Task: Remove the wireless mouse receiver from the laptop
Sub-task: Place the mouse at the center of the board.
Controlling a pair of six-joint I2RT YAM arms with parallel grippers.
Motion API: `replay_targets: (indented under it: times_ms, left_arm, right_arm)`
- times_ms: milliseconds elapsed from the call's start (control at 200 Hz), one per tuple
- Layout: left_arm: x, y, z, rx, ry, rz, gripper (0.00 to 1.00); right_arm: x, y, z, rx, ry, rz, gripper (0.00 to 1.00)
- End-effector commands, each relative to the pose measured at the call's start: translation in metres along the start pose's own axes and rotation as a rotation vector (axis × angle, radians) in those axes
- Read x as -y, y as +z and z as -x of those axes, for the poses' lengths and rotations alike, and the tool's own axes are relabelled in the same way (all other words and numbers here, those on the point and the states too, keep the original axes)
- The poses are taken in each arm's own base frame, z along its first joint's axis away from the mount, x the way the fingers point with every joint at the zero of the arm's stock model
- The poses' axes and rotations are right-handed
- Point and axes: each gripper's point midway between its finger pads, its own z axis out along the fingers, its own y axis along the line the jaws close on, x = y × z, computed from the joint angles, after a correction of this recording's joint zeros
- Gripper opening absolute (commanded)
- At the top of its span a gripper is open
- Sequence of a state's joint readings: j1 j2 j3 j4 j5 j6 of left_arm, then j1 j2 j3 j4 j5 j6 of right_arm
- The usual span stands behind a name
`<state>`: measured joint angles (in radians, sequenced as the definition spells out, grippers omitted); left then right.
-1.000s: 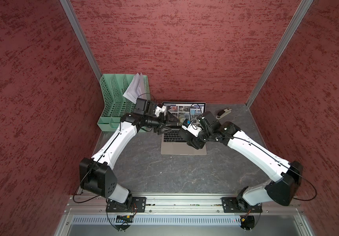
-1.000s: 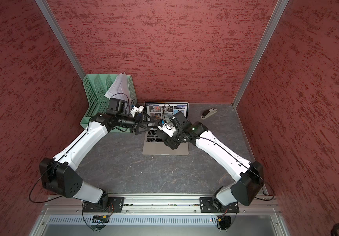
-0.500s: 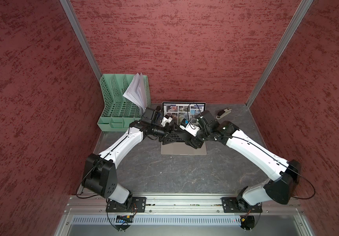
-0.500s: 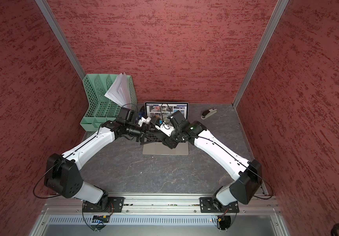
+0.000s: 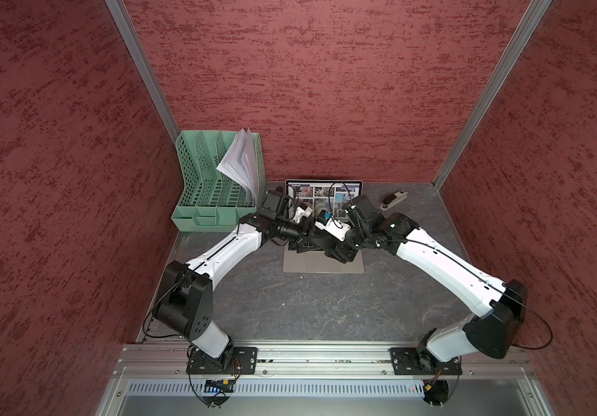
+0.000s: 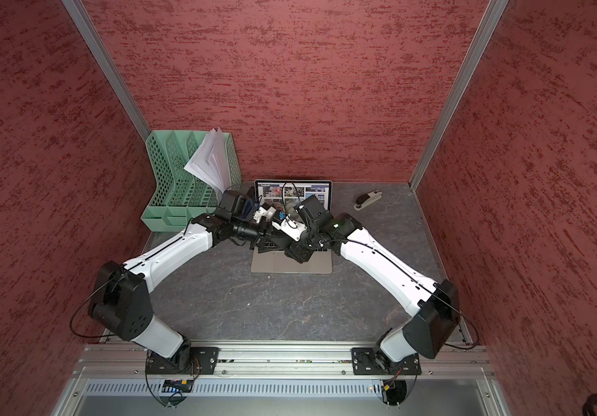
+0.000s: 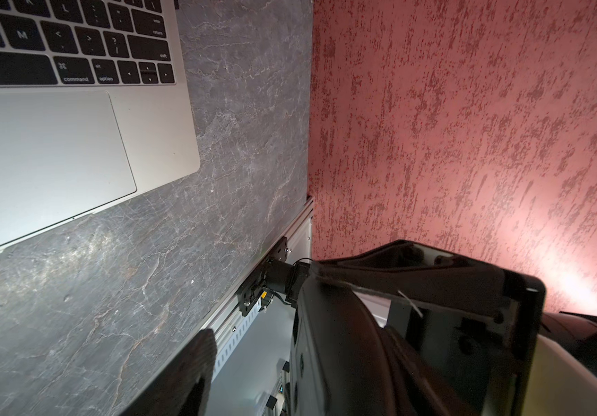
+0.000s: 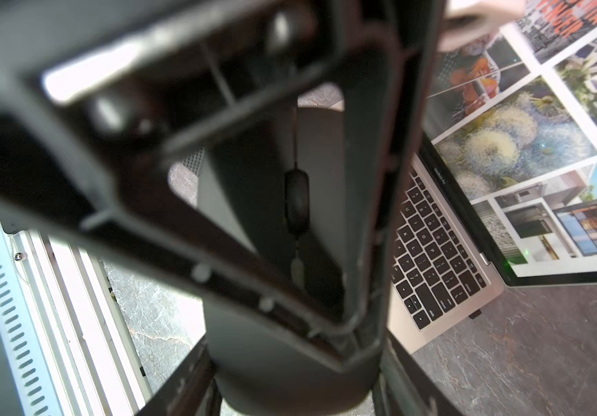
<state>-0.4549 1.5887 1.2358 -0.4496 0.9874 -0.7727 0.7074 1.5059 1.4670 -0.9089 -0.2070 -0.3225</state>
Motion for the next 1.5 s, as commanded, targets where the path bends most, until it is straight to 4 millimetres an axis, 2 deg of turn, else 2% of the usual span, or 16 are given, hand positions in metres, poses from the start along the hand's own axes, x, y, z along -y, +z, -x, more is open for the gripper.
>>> replay_targets:
  times_ms: [0, 265, 696, 776, 821, 861, 942, 977, 987, 1107, 1117, 1152, 1272, 1372, 1498]
  left_arm:
    - [0.011, -0.002, 0.005, 0.018, 0.050, -0.021, 0.68]
    - [0.018, -0.011, 0.009, 0.046, 0.063, -0.028, 0.62]
    - [0.018, -0.020, 0.013, 0.070, 0.056, -0.032, 0.23]
    - [0.018, -0.020, 0.013, 0.067, 0.055, -0.035, 0.12]
    - [0.018, -0.020, 0.012, 0.064, 0.053, -0.035, 0.06]
    - [0.018, -0.020, 0.012, 0.062, 0.050, -0.037, 0.02]
    - [0.018, -0.019, 0.012, 0.056, 0.045, -0.040, 0.00]
    - [0.017, -0.019, 0.011, 0.053, 0.039, -0.038, 0.00]
    - [0.017, -0.019, 0.011, 0.053, 0.039, -0.038, 0.00]
    - [0.008, -0.021, 0.008, 0.043, -0.034, -0.002, 0.00]
    - [0.007, -0.021, 0.008, 0.043, -0.043, 0.004, 0.00]
    - [0.001, -0.022, 0.007, 0.041, -0.083, 0.029, 0.00]
    - [-0.016, -0.028, 0.002, 0.042, -0.241, 0.103, 0.00]
    - [-0.025, -0.028, -0.006, 0.022, -0.413, 0.104, 0.00]
    - [-0.025, -0.028, -0.014, 0.027, -0.599, 0.073, 0.00]
  right_arm:
    - [-0.002, -0.004, 0.016, 0.053, -0.023, 0.008, 0.38]
    - [-0.002, 0.002, 0.010, 0.036, -0.023, 0.011, 0.39]
    - [-0.003, 0.002, 0.009, 0.036, -0.022, 0.016, 0.39]
    - [-0.003, 0.002, 0.009, 0.036, -0.022, 0.016, 0.40]
    - [-0.003, 0.002, 0.009, 0.038, -0.021, 0.013, 0.43]
    - [-0.002, 0.002, 0.010, 0.038, -0.021, 0.010, 0.51]
    - [0.001, 0.002, 0.010, 0.042, -0.015, -0.011, 0.79]
    - [0.003, 0.001, 0.009, 0.042, -0.017, -0.027, 0.96]
    - [0.005, 0.000, 0.010, 0.045, -0.016, -0.033, 0.98]
    - [0.013, -0.012, 0.008, 0.046, -0.034, -0.107, 0.98]
    - [0.012, -0.022, 0.010, 0.067, -0.041, -0.118, 0.98]
    - [0.012, -0.032, 0.011, 0.079, -0.064, -0.149, 0.98]
    - [0.002, -0.050, 0.008, 0.047, -0.162, -0.238, 0.98]
    - [-0.020, -0.047, 0.002, -0.003, -0.264, -0.270, 0.98]
    - [-0.047, -0.024, -0.008, -0.055, -0.423, -0.338, 0.98]
